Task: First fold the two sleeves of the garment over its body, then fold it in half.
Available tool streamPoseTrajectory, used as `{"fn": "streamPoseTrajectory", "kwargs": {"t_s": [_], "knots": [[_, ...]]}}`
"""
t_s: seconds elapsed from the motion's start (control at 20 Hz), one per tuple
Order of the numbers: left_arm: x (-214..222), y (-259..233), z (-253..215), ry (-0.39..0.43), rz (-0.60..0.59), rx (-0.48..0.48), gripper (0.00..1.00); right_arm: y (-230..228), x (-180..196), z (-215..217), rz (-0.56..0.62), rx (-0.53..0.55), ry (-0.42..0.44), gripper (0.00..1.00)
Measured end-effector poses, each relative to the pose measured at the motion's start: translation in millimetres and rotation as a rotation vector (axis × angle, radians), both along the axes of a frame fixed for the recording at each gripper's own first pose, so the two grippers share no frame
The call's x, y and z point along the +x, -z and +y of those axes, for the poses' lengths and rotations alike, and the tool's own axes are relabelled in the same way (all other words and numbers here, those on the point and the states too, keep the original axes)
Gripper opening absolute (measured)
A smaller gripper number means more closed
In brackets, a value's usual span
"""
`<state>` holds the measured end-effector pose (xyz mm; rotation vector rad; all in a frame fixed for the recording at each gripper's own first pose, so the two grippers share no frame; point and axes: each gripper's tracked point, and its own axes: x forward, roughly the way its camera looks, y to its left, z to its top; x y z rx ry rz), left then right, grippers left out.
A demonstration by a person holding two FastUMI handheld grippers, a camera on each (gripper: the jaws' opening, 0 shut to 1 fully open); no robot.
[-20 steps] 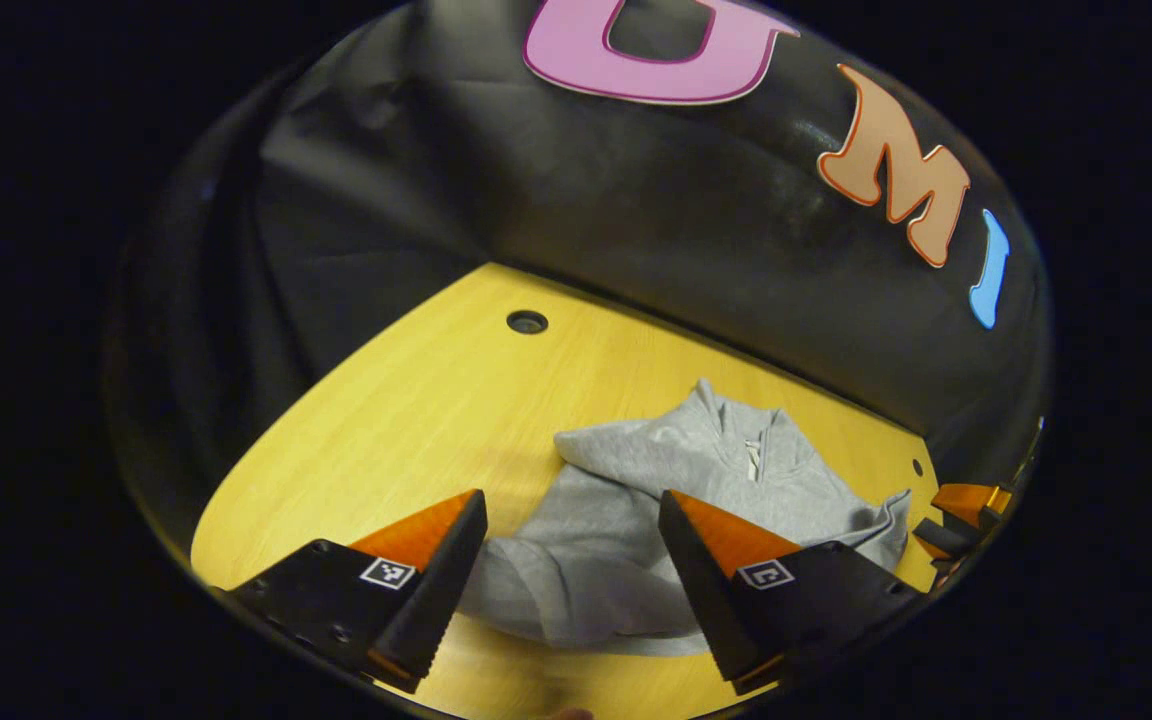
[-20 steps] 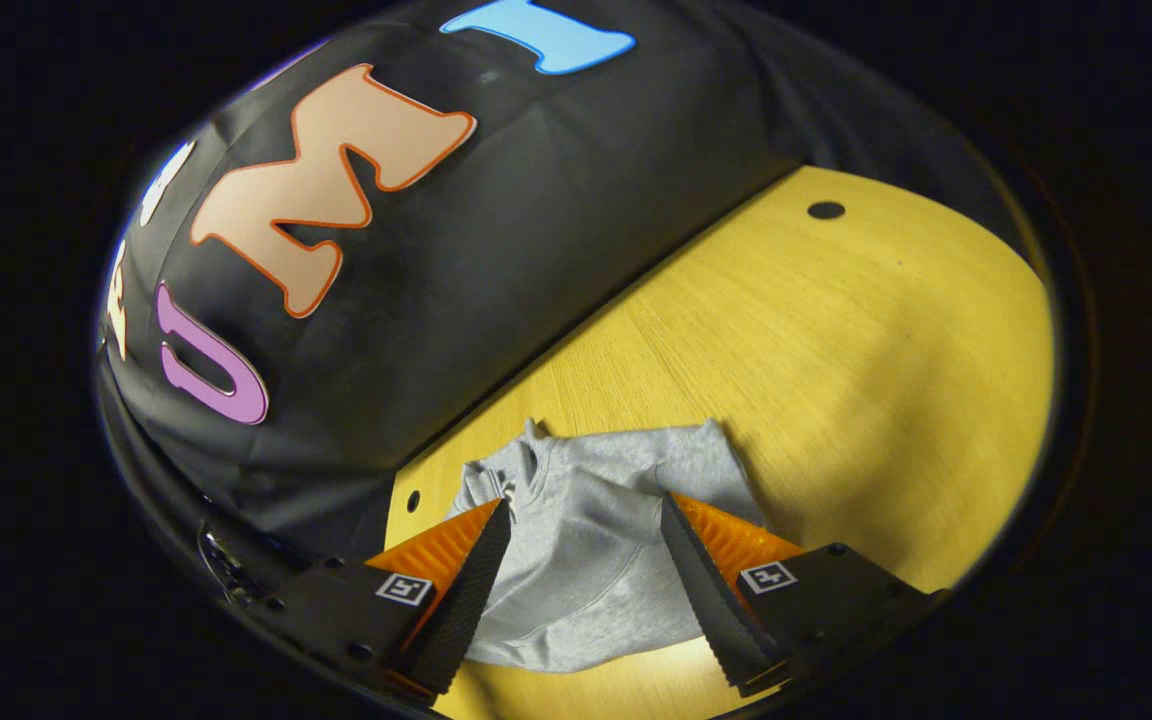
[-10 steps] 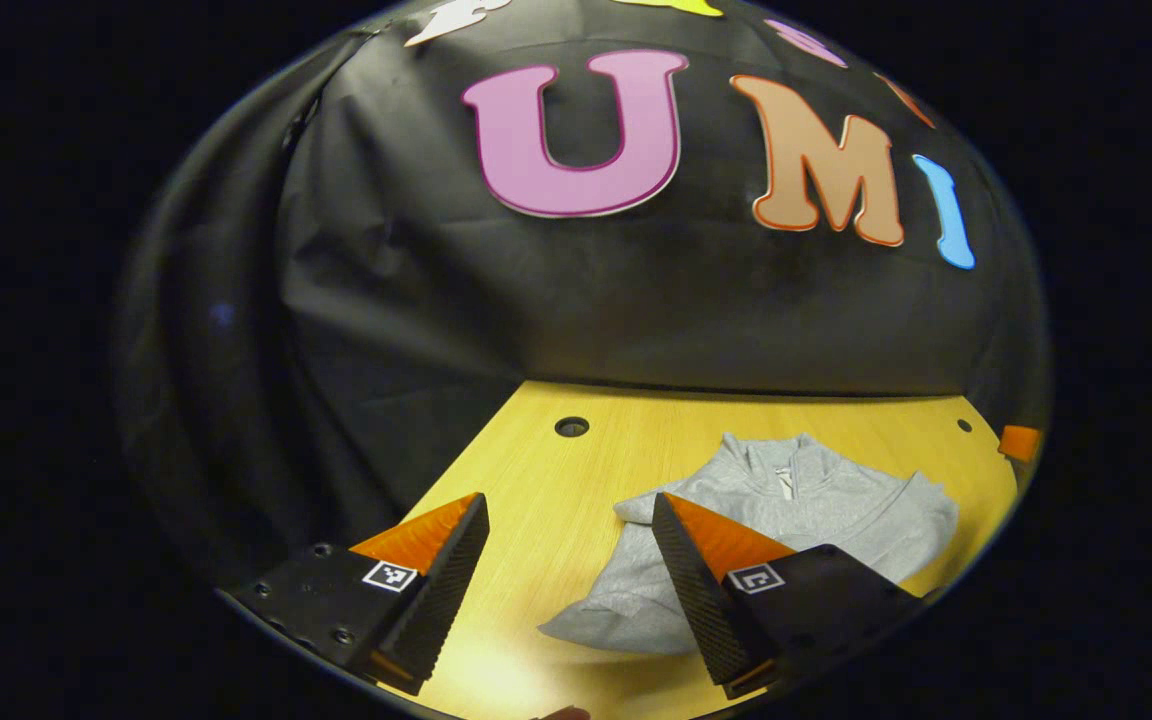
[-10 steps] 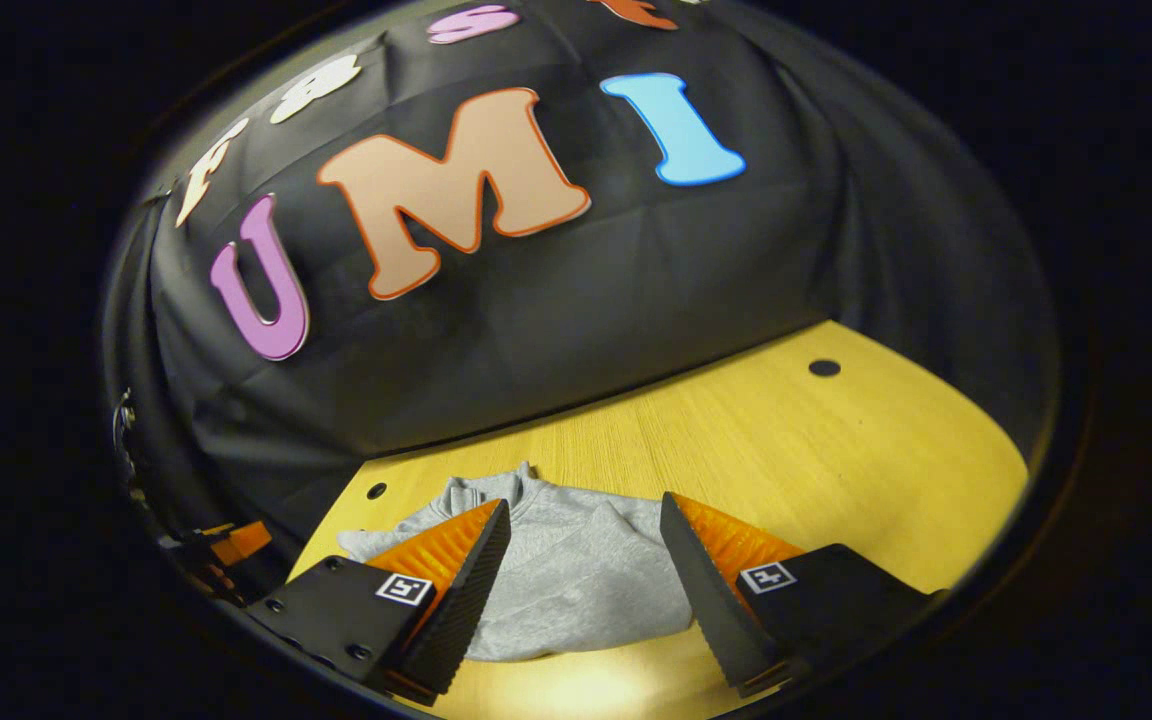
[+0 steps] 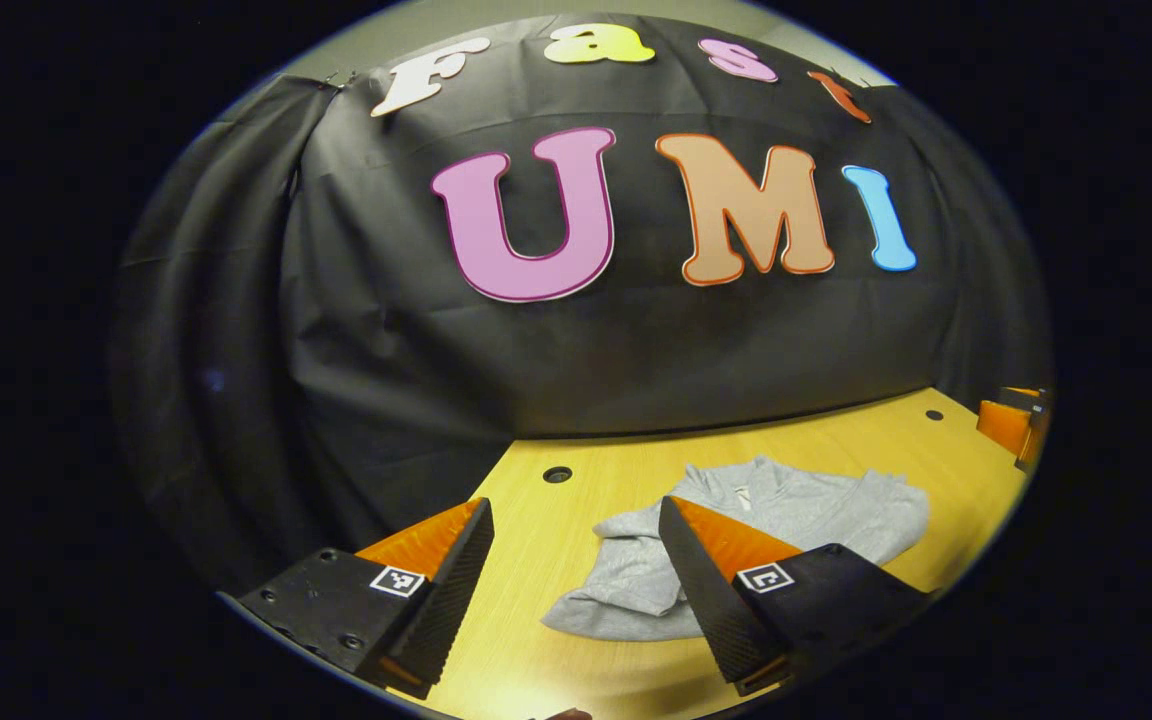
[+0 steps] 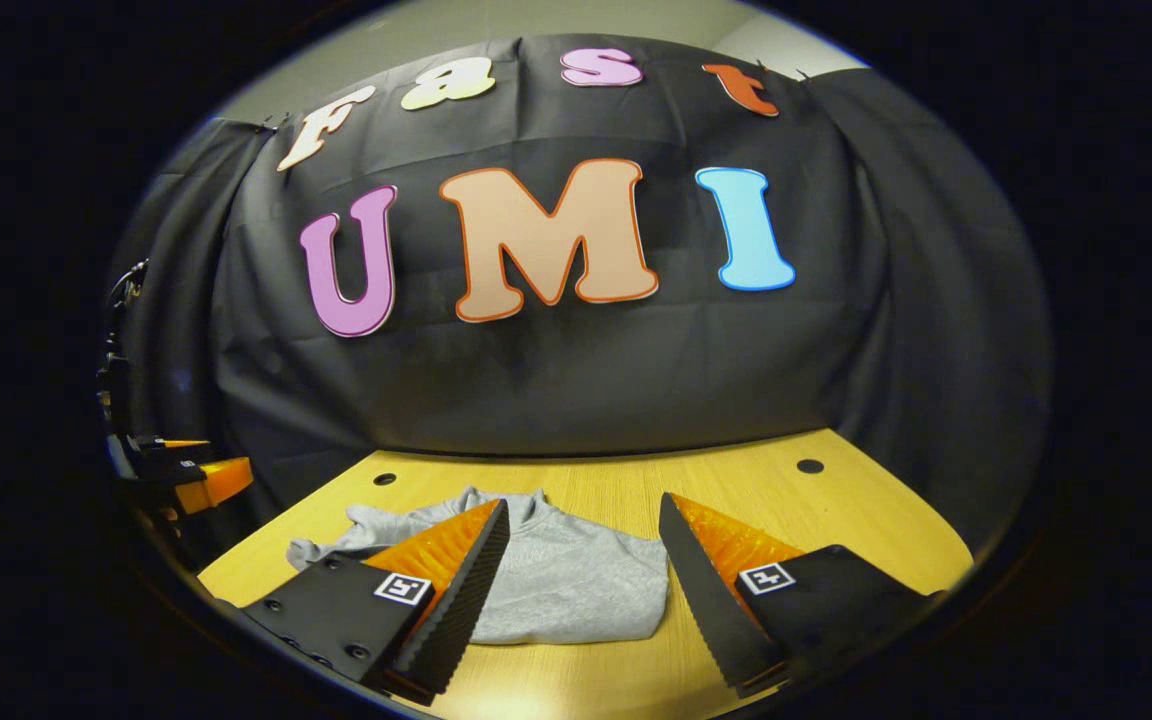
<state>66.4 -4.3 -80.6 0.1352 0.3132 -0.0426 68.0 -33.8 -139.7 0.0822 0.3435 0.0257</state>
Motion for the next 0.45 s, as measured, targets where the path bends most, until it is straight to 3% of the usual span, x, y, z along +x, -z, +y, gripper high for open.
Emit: {"fn": "streamPoseTrajectory", "kwargs": {"t_s": [0.15, 0.45], "knots": [[-12, -11, -6, 0.003, -0.031, -0.018, 0.97, -13, -3, -12, -0.059, -0.06, 0.034, 0.96], [-15, -31, -3, -0.02, -0.083, -0.026, 0.97, -23, -6, -8, -0.074, -0.064, 0.032, 0.95]]}}
